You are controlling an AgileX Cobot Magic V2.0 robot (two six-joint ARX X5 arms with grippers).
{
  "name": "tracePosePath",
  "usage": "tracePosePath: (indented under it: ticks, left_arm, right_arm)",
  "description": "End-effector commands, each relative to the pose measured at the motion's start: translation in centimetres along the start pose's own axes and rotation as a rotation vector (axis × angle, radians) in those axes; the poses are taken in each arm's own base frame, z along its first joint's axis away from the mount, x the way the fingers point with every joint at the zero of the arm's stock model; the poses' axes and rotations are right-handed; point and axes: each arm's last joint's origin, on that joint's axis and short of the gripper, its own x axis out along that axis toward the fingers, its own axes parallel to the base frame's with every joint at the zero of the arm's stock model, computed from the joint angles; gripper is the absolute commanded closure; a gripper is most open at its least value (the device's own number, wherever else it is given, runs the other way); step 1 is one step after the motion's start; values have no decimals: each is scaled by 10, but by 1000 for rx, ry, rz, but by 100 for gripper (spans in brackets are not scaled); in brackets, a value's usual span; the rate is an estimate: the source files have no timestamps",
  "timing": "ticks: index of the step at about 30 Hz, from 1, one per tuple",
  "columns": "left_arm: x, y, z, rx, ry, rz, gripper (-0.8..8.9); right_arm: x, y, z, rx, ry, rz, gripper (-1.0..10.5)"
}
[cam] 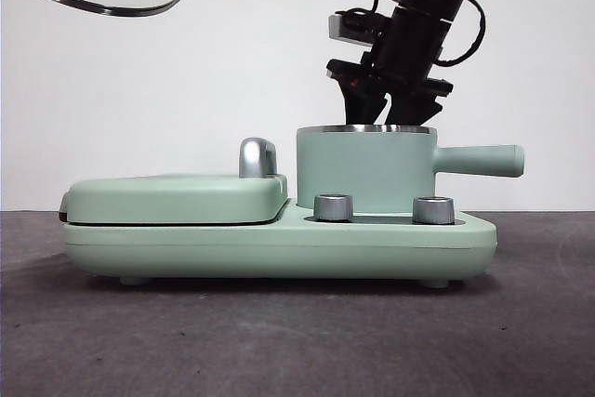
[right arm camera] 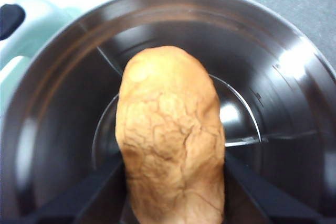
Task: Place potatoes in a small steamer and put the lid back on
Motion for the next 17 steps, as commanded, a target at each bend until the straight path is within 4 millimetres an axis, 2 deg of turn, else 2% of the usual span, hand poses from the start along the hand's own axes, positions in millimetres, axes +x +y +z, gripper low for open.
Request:
tracePosePath:
  ticks: [1,3,5,6,8,11,14,17]
  left_arm:
    - [-2,0,8,15,-45,-1,804]
    - [-2,0,8,15,-45,-1,804]
    - [-2,0,8,15,-44,0,804]
    - [-2,0,8,14,-44,-1,804]
    - [-2,0,8,15,-44,-1,804]
    - [-2,0,8,25,-44,-1,804]
    - [-3,0,8,34,-44,0,804]
    - [-2,0,8,33,-44,-1,804]
  right_arm:
    - [14,0,2,-12,16,2,669]
    - [11,1,4,-15,0,5,669]
    - [-7,3,12,-18,-54,5,593]
    - [-22,5,16,-17,-87,3,553]
    - [-57,10,21,14,-152,3,554]
    - [-103,17,16,22,-205,29,554]
    - [-125,20,-12,19,-250,15,554]
    - [-132,23,-63,34,-323,-39,555]
